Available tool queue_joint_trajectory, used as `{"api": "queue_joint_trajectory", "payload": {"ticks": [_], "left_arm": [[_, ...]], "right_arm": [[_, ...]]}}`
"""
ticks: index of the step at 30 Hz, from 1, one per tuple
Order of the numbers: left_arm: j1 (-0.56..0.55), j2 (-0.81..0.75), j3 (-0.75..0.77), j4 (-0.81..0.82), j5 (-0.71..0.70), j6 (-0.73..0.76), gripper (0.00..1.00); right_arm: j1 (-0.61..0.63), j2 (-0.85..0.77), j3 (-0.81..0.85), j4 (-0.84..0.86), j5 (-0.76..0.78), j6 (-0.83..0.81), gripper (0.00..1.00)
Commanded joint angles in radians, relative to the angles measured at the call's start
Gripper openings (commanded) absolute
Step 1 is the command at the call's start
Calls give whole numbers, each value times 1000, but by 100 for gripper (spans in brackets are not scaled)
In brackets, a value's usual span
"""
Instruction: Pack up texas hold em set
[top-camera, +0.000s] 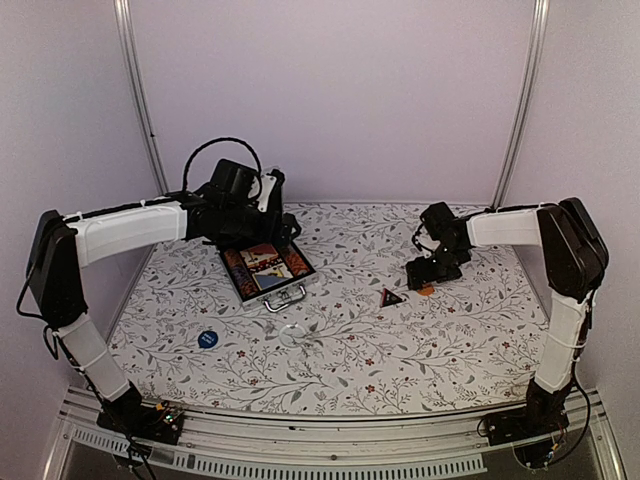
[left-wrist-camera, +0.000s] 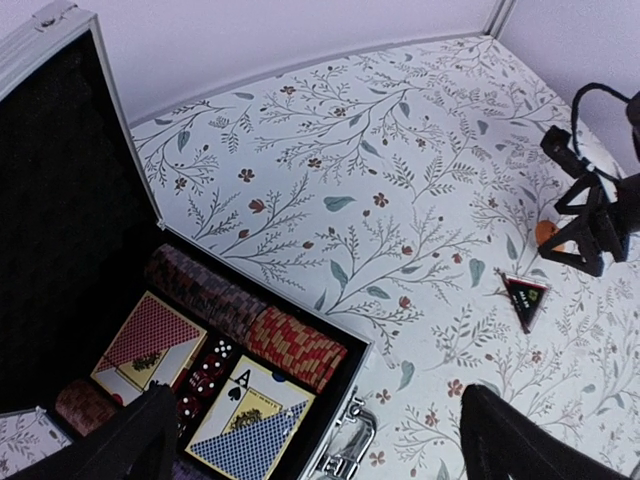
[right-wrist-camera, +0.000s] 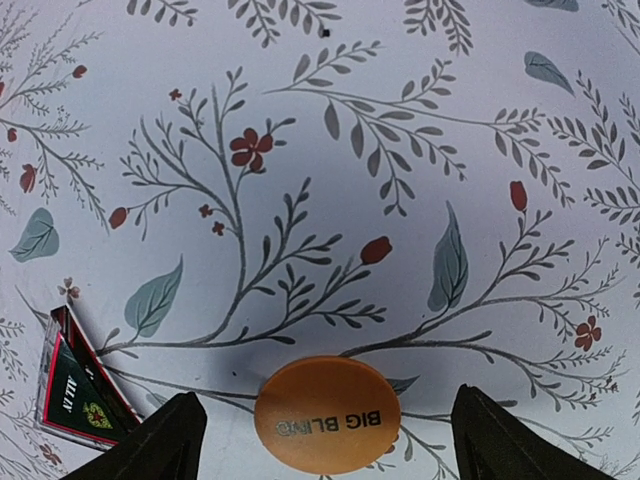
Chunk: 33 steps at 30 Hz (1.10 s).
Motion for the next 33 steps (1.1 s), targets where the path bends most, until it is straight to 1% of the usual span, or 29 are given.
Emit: {"api": "queue_joint_trajectory", "payload": {"ticks": [1,10,18,25,33], "left_arm": [[13,17,-8,26,41,-5,100],[13,24,-5,34,62,-22,100],[13,26,-9,33,64,-23,100],[13,31,-17,35,74,-25,100],[13,26,-23,32,73,-23,100]], "right_arm": [[-5,9,2,-9,-24,-12,86],[-5,12,-35,-8,4,-14,83],[-6,28,-41,3,-23,-15,74],[-5,31,-47,14,-27,-18,69],[-6,36,-53,6,-27,-15,61]]}}
